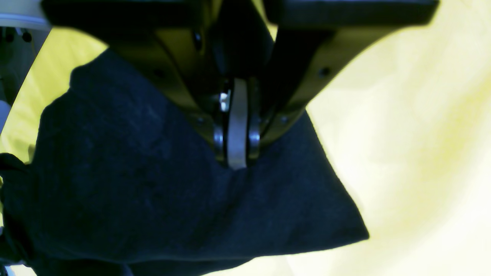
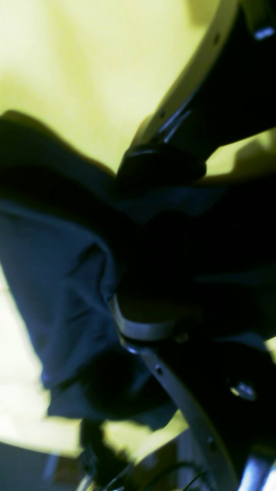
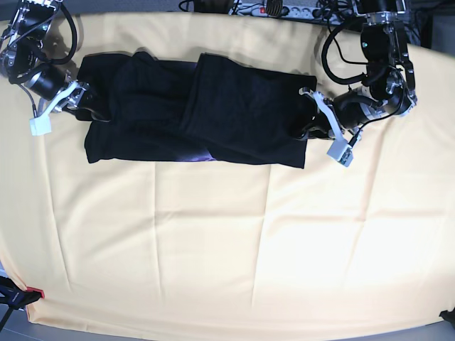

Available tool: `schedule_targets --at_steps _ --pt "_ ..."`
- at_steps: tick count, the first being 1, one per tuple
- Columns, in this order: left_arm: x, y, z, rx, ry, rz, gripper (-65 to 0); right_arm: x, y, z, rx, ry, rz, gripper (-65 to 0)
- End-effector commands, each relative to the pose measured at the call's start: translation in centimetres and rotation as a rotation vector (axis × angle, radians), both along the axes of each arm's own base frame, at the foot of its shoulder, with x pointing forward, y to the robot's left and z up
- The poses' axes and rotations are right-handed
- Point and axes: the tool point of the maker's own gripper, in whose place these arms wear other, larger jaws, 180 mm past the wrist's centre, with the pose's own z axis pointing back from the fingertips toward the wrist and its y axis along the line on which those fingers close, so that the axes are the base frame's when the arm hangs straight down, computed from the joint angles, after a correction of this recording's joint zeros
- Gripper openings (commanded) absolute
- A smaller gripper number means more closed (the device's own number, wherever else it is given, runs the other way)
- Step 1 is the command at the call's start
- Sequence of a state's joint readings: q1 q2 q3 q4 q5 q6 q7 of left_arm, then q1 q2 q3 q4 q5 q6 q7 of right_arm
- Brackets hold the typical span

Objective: Fold the T-shirt properly
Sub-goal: 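Fold the strip's end with the left gripper toward the right gripper, then fold the other end with the right gripper over the stack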

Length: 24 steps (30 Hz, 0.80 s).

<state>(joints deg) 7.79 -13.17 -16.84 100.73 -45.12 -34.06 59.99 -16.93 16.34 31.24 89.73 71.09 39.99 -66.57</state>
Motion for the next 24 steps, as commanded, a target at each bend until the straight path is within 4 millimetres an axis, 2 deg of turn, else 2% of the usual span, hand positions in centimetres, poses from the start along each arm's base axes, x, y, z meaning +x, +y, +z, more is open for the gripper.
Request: schedule_targets --at_steps 1,7,9,11,16,20,24 --pt "0.6 -0.2 1.3 -0.026 -0.046 -0.002 -65.0 0.1 -0.3 -0.2 0.006 0.006 -0.010 -19.4" --pt "0.6 -0.3 1.5 -0.035 -0.047 -0.003 -65.0 0.4 0.1 -2.2 0.084 0.056 -0.053 -19.7" --pt "0.6 -0.3 1.5 -0.038 -0.048 -0.003 -65.0 0.4 0.1 -2.2 0.085 0.056 -0.052 -22.9" --pt "0.6 -0.3 1.6 -0.040 -0.051 -0.002 -65.0 0.5 0.2 -2.0 0.093 0.052 -0.052 -32.7" --pt "0.6 -0.5 1.8 -0.057 -0.054 -0.004 -65.0 0.7 0.3 -1.5 0.115 0.033 -0.051 -65.0" --pt "1.0 -0.5 2.7 -0.098 -0.072 0.000 -65.0 1.3 -0.3 -0.4 0.071 0.004 -0.034 -65.0" --pt "1.5 0.4 3.8 -0.135 -0.097 0.036 -65.0 1.8 -2.0 1.2 -0.068 -0.029 0.012 -65.0"
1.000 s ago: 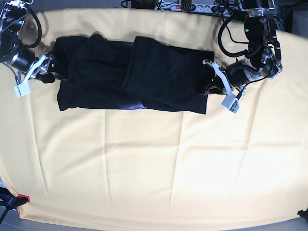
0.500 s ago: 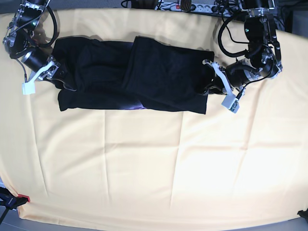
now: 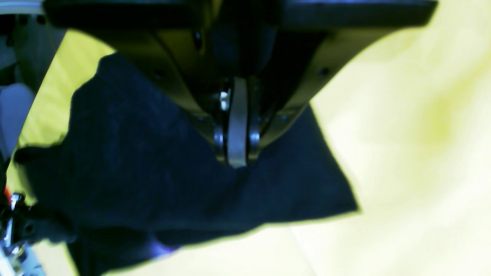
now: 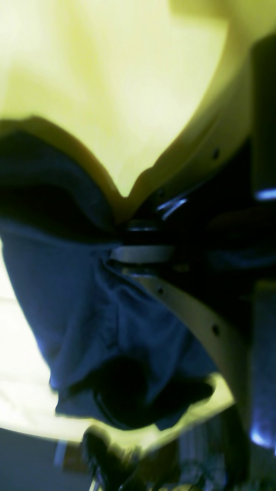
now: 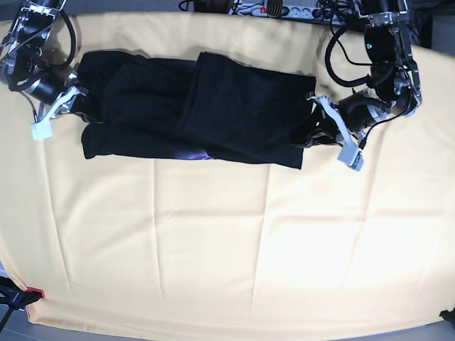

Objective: Fold the T-shirt properly
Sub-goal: 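Fold the other end with the right gripper over the stack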

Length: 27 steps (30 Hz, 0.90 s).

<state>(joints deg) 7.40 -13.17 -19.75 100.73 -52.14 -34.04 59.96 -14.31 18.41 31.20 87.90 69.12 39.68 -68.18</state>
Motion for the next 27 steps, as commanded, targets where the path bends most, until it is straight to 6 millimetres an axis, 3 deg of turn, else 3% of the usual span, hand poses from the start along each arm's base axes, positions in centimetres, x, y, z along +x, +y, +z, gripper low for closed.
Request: schedule_targets --at_steps 1,8,16,18,20,24,27 --pt "0.8 0.4 1.9 -0.031 -0.062 0.016 -65.0 1.1 -1.2 1.7 -0.064 -0.058 0.011 -65.0" --pt "1.5 4.0 2.8 -0.020 -0.092 0.120 -65.0 2.2 -5.0 4.9 -0.374 -0.116 0.079 -65.0" --pt "1.3 5.3 2.7 0.027 -0.082 0.120 -65.0 3.7 -9.3 9.8 -0.700 -0.131 -0.013 -65.0" --pt "1.2 5.3 2.7 0.027 -0.082 0.121 -65.0 4.1 -8.3 11.6 -0.686 -0.169 -0.057 -65.0" --pt "1.2 5.2 2.7 0.026 -0.082 0.120 -65.0 4.1 -5.4 12.5 -0.611 -0.233 -0.015 -65.0" --pt "1.2 5.2 2.7 0.026 -0.081 0.120 -65.0 3.1 1.2 12.7 -0.347 -0.334 0.074 -65.0" --pt "1.2 5.2 2.7 0.025 -0.081 0.120 -65.0 2.6 4.9 12.8 -0.169 -0.387 0.080 -65.0"
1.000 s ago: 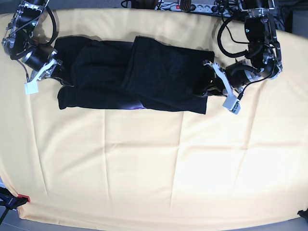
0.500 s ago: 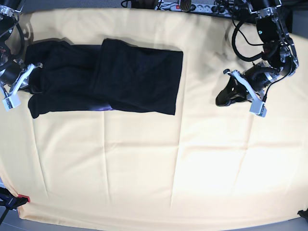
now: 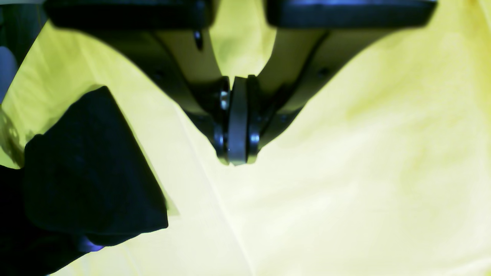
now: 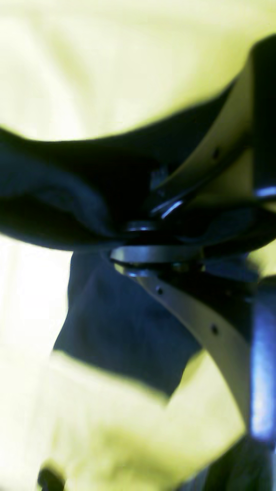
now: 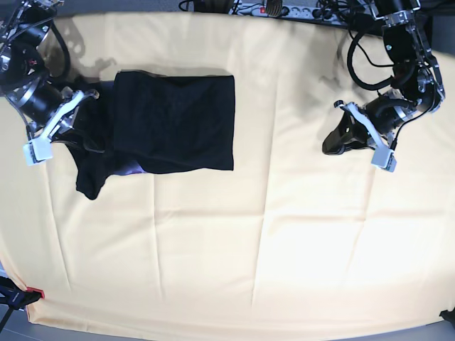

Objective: Fold the T-shirt properly
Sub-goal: 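Fold the other end with the right gripper over the stack, then press and square the folded bundle with both grippers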

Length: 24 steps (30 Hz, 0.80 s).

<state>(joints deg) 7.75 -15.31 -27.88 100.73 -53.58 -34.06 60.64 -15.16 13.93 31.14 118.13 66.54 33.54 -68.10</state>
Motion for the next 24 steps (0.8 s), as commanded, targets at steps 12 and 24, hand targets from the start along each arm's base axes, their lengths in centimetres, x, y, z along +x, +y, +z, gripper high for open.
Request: schedule_targets --at_steps 12,24 --pt "0.6 0.0 1.7 -0.022 -0.056 -0.004 -65.0 0.1 11.0 0.0 0.137 -0.101 0.188 -65.0" --pt "0.3 -0.5 2.0 -0.059 -0.054 -0.020 -65.0 0.4 19.0 -1.0 0.104 -0.134 0.385 -48.1"
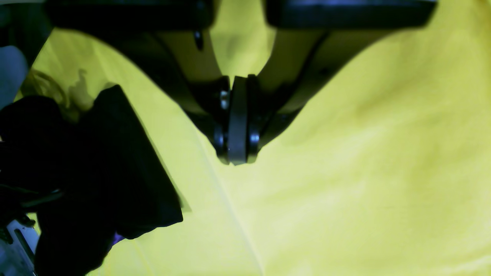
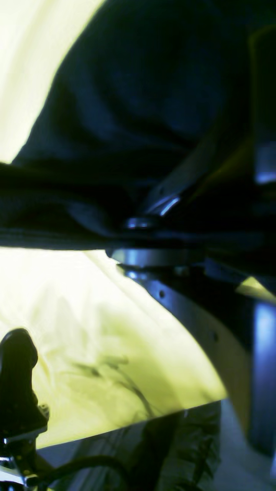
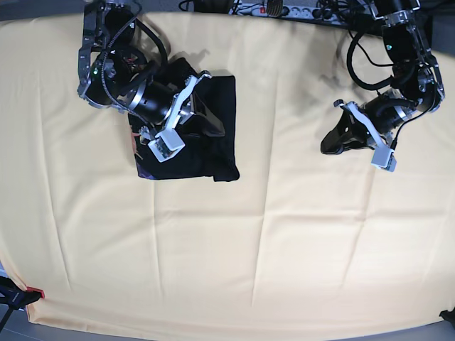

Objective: Fold the T-shirt properly
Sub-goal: 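Press and square the folded bundle with both grippers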

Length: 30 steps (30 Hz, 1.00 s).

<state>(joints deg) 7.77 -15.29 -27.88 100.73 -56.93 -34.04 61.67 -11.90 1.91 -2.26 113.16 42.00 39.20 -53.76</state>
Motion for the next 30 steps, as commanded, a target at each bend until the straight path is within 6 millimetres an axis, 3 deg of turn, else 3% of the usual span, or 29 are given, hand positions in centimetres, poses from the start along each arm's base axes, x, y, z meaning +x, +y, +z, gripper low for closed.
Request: schedule_targets --at_steps 1,3,4,8,13,14,15,17,18,24,27,30 --pt "0.4 -0.1 1.6 -0.024 -0.047 -0.012 -65.0 0.9 1.0 2.9 0.082 -0.081 0.019 -38.1" --pt "0.1 -0.4 1.8 -0.046 -0.042 -0.027 -65.0 1.6 2.0 4.8 0.121 -0.127 0.056 -22.1" --pt "0.0 -0.6 1.8 -0.053 -0.040 -0.037 -65.0 1.8 2.4 5.7 0.139 -0.149 0.073 -18.7" --pt "-0.6 -1.4 2.4 -0.088 -0.049 -0.088 -65.0 3.2 2.9 8.1 0.142 -0.228 0.110 -18.3" --pt "-2.5 -3.1 4.1 -0.175 -0.081 -0.239 -65.0 4.6 1.9 7.7 0.012 -0.229 0.129 -18.9" --pt "-3.1 -3.5 4.6 -0.206 -0.077 -0.282 -65.0 4.9 1.4 7.7 -0.005 -0.229 0.117 -22.2" --pt "-3.6 -3.7 4.0 -0.176 -0.046 -0.311 -65.0 5.3 0.7 7.8 -0.013 -0.234 0.100 -30.0" --pt "-4.1 -4.8 4.0 -0.165 -0.041 -0.362 -65.0 6.0 -0.8 7.8 -0.029 -0.244 0.059 -56.0" --pt "-4.5 -5.6 3.9 -0.161 -0.033 -0.398 -65.0 6.4 -1.7 7.7 -0.049 -0.252 0.033 -65.0" --pt "-8.9 -12.7 4.0 -0.172 -0.005 -0.697 -65.0 8.9 -5.7 6.6 -0.193 -0.330 -0.079 -65.0" --pt "-10.9 -14.8 2.1 -0.045 0.019 -0.801 -65.0 10.2 -7.2 4.2 -0.216 -0.264 -0.093 -65.0" --pt "-11.6 -16.6 0.7 0.021 0.012 -0.832 -65.0 11.9 -8.8 1.7 -0.233 -0.176 -0.109 -65.0"
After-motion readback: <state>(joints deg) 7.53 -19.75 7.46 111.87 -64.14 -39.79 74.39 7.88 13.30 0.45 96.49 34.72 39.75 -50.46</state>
